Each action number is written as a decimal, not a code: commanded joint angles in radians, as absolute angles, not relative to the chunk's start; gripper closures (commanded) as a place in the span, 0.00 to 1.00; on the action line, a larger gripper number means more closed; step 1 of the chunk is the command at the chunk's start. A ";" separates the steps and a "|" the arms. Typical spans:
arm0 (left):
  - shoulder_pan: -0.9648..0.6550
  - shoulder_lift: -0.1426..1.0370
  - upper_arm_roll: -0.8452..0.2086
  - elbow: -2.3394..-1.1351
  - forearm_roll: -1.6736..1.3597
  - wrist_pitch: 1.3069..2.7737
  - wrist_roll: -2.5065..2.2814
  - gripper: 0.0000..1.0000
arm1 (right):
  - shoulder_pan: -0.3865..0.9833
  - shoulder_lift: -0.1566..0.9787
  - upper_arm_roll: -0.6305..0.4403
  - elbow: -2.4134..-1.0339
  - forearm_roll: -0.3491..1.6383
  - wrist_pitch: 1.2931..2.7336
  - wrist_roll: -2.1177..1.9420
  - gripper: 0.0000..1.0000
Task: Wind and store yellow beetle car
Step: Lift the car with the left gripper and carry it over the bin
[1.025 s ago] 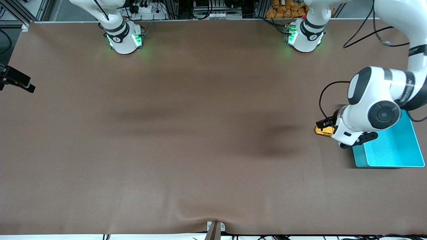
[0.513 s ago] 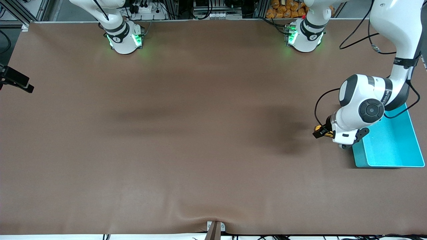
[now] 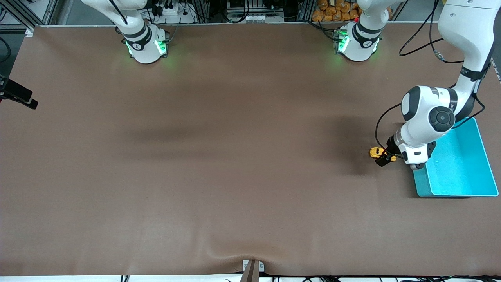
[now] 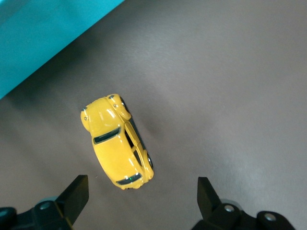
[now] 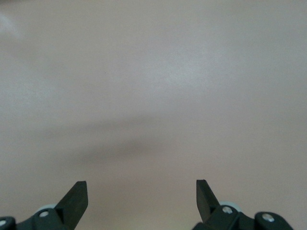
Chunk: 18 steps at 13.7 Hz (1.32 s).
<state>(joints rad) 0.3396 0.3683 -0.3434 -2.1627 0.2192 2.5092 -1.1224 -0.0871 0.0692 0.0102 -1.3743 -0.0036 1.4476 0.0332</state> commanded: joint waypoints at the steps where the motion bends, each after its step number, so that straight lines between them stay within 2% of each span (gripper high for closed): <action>1: 0.382 0.362 -0.353 -2.215 0.219 2.572 -1.172 0.00 | -0.100 0.054 0.018 -1.390 -0.017 1.456 0.035 0.00; 5: 0.426 0.399 -0.353 -2.247 0.177 2.678 -1.173 0.00 | -0.100 0.055 0.018 -1.390 -0.017 1.459 0.035 0.00; 13: 0.419 0.448 -0.353 -2.240 0.150 2.715 -1.172 0.00 | -0.098 0.054 0.018 -1.388 -0.015 1.463 0.037 0.00; 14: 0.414 0.448 -0.353 -2.241 0.153 2.718 -1.172 0.50 | -0.098 0.054 0.018 -1.388 -0.015 1.463 0.037 0.00; 15: 0.416 0.448 -0.353 -2.240 0.150 2.720 -1.177 0.84 | -0.098 0.054 0.018 -1.388 -0.015 1.463 0.037 0.00; 16: 0.422 0.443 -0.353 -2.240 0.149 2.720 -1.183 0.97 | -0.098 0.054 0.018 -1.388 -0.015 1.463 0.037 0.00; 18: 0.423 0.434 -0.353 -2.238 0.149 2.720 -1.233 1.00 | -0.100 0.054 0.018 -1.388 -0.017 1.463 0.037 0.00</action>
